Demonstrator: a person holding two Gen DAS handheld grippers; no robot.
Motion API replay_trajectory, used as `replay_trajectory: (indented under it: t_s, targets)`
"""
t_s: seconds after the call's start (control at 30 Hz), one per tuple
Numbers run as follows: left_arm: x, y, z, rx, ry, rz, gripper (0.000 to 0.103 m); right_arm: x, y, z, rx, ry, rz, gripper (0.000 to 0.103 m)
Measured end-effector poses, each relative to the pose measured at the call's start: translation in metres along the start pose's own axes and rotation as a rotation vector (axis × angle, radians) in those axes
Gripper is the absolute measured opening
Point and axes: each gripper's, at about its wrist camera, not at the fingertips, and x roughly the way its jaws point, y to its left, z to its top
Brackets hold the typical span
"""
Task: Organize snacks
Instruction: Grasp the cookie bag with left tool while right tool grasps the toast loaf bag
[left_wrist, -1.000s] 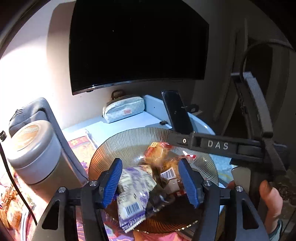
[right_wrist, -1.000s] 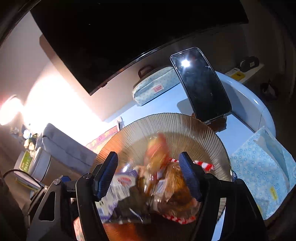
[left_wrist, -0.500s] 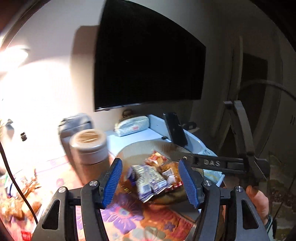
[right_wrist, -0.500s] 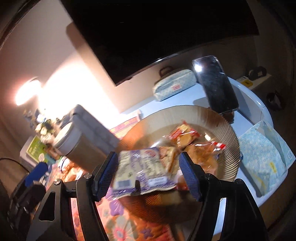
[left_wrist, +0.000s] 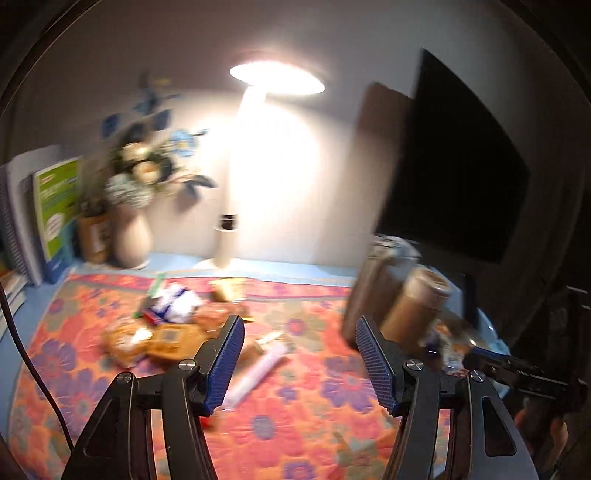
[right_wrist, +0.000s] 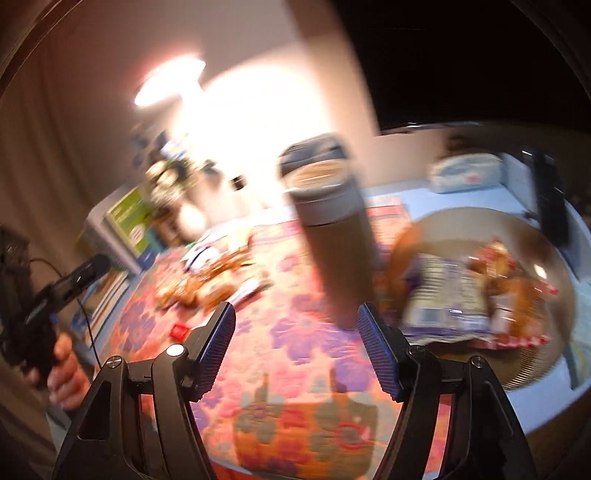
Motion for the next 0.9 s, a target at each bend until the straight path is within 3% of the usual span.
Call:
replay_trajectory:
  t_s: [0.2,0.33,0.4,0.47,0.5,0.7,0.9]
  targets:
    - [-0.009,0.075,-0.010,-0.067,0.007,0.083,0.061,0.055,0.056,-0.008,-0.088,0.104,0.059,0.068]
    - [0.004,0.104,-0.021,-0.086,0.038,0.112,0.061,0.095,0.078,-0.016,-0.106,0.190,0.085,0.068]
    - [0.013,0.121,-0.027,-0.093,0.064,0.120,0.063,0.115,0.084,-0.019,-0.101,0.237,0.102,0.068]
    - [0.024,0.135,-0.030,-0.098,0.085,0.119,0.076,0.131,0.090,-0.020,-0.099,0.273,0.123,0.068]
    - [0.031,0.144,-0.032,-0.094,0.093,0.127,0.078,0.138,0.093,-0.020,-0.103,0.284,0.134,0.068]
    - [0.080,0.180,-0.033,-0.028,0.187,0.193,0.080,0.170,0.123,-0.004,-0.217,0.276,0.186,0.068]
    - [0.129,0.212,-0.027,-0.041,0.253,0.180,0.080,0.209,0.165,0.015,-0.424,0.266,0.238,0.068]
